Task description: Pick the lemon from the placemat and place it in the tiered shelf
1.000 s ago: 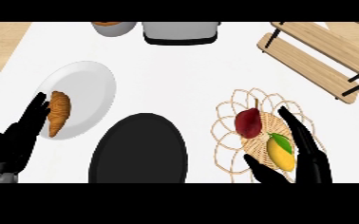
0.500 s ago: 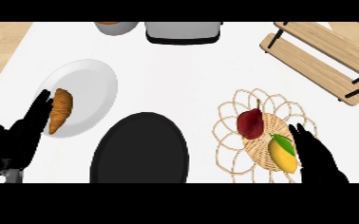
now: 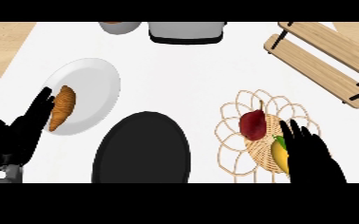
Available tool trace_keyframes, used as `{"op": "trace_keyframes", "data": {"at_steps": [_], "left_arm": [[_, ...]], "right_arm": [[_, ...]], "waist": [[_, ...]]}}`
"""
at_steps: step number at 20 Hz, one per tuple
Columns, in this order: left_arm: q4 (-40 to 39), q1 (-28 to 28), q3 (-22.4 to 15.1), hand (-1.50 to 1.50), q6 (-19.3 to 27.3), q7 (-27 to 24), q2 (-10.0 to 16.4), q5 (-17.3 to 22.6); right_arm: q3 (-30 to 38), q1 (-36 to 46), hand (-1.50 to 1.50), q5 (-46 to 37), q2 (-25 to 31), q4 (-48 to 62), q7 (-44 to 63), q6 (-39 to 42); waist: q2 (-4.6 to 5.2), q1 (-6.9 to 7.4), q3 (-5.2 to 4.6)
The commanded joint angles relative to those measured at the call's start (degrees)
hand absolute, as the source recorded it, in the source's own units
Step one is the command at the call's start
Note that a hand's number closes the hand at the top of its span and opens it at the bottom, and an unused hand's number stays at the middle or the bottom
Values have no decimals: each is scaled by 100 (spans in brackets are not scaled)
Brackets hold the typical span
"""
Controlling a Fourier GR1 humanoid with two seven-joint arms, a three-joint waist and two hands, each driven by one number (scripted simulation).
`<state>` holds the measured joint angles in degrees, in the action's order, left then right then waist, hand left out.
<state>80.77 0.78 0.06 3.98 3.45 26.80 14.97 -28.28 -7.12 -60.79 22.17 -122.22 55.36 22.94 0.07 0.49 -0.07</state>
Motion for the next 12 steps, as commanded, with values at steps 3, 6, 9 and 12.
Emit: {"op": "trace_keyframes", "data": {"at_steps": [3, 6, 9, 12], "left_arm": [[356, 436, -22, 0, -31, 82, -140, -93], [-18, 260, 206, 0, -356, -189, -72, 16], [93, -17, 87, 0, -28, 286, -337, -201], [15, 174, 321, 0, -314, 22, -212, -214]], "right_arm": [[83, 310, -150, 36, -295, 97, 561, 1070], [170, 787, -150, -127, -628, 872, 415, 949], [888, 742, -150, 161, -282, 1036, -256, 922], [1156, 428, -150, 30, 24, 1283, -787, 535]], "waist": [[-15, 0, 5], [-1, 2, 3], [-4, -35, 7], [-9, -41, 8]]}}
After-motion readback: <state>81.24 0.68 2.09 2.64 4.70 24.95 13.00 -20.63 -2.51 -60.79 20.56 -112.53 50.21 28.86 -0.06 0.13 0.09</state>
